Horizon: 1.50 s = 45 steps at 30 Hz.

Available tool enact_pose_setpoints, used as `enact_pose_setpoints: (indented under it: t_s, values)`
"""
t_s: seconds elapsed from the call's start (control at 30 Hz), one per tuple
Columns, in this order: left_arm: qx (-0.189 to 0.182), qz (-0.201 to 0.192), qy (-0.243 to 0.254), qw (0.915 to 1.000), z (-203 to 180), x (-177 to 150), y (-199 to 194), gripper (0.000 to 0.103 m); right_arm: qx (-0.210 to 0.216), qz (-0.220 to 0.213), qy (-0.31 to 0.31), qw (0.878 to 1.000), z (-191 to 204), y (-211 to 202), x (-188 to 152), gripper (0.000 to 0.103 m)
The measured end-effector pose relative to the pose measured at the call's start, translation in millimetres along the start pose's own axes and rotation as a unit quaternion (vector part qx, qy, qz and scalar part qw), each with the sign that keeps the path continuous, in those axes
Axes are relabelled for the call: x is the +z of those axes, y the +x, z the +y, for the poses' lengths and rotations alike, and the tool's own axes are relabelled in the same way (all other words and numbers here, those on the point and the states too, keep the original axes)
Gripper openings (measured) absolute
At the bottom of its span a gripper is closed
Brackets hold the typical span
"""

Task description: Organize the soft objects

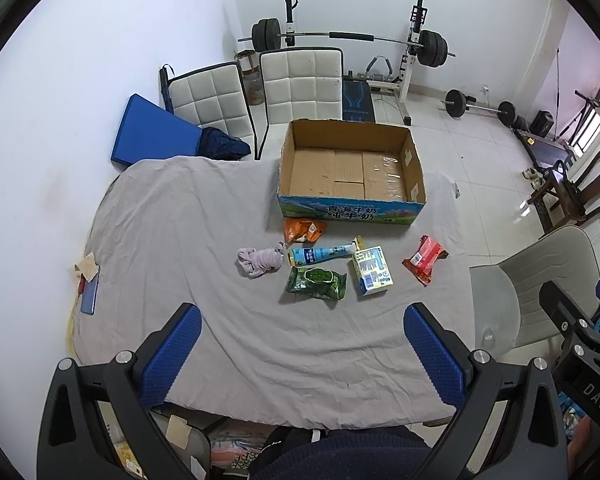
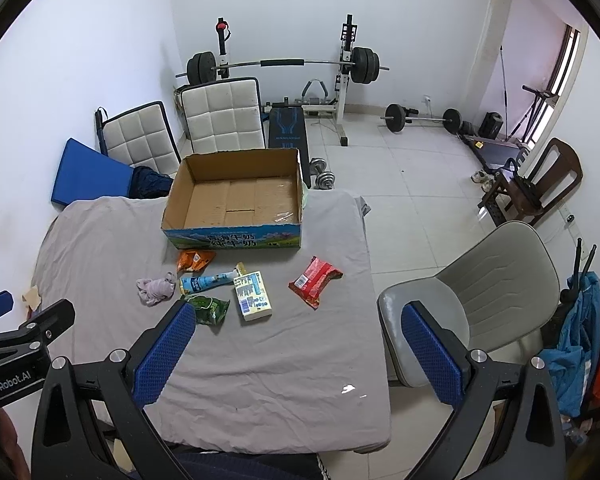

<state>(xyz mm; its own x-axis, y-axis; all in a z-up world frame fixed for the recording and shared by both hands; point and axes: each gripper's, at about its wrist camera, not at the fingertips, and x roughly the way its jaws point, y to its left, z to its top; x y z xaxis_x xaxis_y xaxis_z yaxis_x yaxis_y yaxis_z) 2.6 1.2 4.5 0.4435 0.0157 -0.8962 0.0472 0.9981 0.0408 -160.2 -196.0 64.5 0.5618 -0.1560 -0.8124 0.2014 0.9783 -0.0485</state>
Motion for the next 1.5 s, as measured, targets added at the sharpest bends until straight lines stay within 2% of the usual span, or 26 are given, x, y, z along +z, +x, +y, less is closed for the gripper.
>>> enact_pose_setpoints:
  t_s: [1.5]
  values:
    - [0.002, -0.01, -0.009, 0.9999, -3, -11, -8, 0.103, -0.004, -0.023, -0.015, 1.0, 4, -14, -1, 0.103]
